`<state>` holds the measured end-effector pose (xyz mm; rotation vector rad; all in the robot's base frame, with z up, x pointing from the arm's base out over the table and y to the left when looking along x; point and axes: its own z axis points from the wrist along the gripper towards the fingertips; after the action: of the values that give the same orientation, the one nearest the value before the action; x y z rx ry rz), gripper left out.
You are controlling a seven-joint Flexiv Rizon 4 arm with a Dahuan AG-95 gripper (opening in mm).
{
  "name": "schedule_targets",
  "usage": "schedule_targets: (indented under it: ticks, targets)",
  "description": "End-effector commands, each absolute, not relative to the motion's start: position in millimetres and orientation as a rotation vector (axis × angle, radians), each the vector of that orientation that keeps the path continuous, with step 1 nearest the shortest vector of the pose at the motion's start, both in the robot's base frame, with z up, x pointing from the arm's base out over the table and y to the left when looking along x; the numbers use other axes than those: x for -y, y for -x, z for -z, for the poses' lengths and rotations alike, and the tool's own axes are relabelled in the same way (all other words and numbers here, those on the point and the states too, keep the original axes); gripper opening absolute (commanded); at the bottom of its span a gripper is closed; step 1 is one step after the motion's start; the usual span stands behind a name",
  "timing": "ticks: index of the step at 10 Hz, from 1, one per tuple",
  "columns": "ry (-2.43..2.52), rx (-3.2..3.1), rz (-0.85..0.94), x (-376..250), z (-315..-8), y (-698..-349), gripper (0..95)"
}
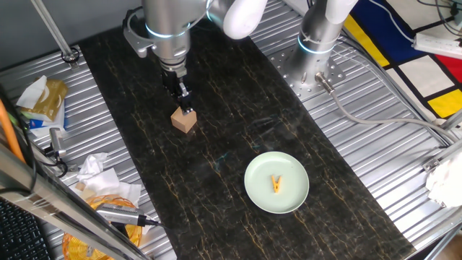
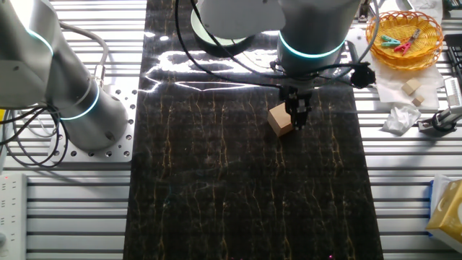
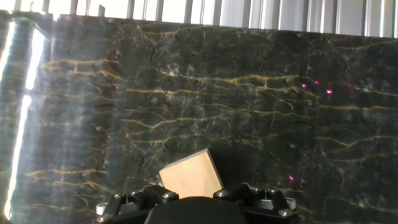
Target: Approach and touch the side of the small block
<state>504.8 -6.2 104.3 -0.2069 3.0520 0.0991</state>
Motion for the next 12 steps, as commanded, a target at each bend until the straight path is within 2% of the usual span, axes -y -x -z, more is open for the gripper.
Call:
schedule_targets:
  ticks: [1, 12]
  targets:
    - [0.225, -3.049, -0.106, 6.9, -100.0, -505.8, 76.0]
    - [0.231, -3.055, -0.143, 7.4, -94.6, -506.6, 76.0]
